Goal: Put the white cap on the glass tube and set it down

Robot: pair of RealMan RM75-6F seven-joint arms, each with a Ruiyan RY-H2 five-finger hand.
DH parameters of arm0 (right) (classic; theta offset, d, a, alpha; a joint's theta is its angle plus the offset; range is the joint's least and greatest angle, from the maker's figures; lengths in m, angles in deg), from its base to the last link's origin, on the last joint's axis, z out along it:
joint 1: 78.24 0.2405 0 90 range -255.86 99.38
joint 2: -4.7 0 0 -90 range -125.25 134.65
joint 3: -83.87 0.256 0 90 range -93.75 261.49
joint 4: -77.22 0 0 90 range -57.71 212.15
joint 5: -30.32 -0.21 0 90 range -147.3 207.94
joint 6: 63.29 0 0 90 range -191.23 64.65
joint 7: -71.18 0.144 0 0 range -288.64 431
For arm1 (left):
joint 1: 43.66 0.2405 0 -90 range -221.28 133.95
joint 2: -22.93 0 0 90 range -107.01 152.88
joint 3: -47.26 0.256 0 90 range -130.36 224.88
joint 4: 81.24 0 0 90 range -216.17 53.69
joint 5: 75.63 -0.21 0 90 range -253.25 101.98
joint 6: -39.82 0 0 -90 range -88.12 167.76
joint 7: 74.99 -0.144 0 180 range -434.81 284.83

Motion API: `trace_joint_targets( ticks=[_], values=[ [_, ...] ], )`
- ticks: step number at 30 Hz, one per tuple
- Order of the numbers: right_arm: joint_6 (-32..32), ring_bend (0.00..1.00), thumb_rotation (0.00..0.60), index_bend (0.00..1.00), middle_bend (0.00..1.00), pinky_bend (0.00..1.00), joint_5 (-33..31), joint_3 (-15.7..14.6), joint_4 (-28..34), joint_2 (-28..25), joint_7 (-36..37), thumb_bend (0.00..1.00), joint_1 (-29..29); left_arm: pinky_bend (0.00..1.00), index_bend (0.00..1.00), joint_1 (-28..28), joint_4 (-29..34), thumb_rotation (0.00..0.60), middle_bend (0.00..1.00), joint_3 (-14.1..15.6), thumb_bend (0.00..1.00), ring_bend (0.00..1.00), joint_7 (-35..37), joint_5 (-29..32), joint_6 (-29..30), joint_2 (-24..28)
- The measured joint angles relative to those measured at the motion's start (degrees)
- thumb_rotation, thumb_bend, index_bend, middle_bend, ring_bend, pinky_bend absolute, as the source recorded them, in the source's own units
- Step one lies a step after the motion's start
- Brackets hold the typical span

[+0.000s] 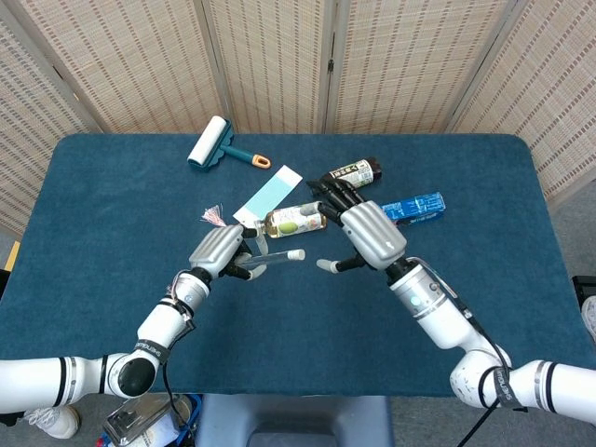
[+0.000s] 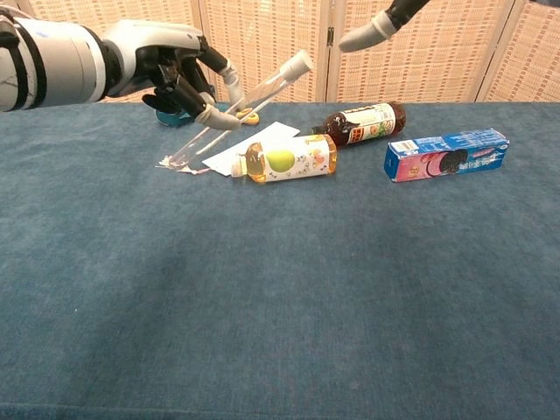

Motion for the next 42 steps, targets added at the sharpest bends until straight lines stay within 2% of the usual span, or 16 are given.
trace_joint_targets(
  ticks=[9,17,26,35,42],
  values=[
    [3.4,0.0,0.6,0.25,0.06,0.0,1.5,-1.2,1.5,-6.0,0.6,0.05,-4.7,1.0,0.64,-1.8,-5.7,0.6,1.0,6.0,0.44,1.0,-16.2,-1.3,6.4,-4.8],
    [4.7,0.0,0.6,0.24,0.05,0.0,1.6,-2.4,0.9,-7.2,1.3,0.05,-7.1,1.0,0.62,-4.4,-13.0,0.6,1.0,8.3,0.45,1.0,-27.8,0.4,9.6,-13.7],
    [5.1,0.0,0.6,0.23,0.05,0.0,2.1,-2.7,-0.9,-6.8,2.9,0.05,-8.1,1.0,0.59,-6.7,-20.3,0.6,1.0,8.3,0.45,1.0,-35.6,4.3,8.5,-20.0],
    [4.8,0.0,0.6,0.2,0.05,0.0,2.0,-2.9,-2.4,-6.6,4.1,0.05,-8.8,1.0,0.58,-7.8,-25.4,0.6,1.0,7.1,0.45,1.0,-38.8,6.8,6.1,-24.4],
    [4.5,0.0,0.6,0.17,0.04,0.0,1.8,-2.9,-3.4,-6.1,5.0,0.05,-9.0,1.0,0.53,-8.3,-26.9,0.6,1.0,6.7,0.45,1.0,-40.8,8.2,4.6,-26.0]
  ],
)
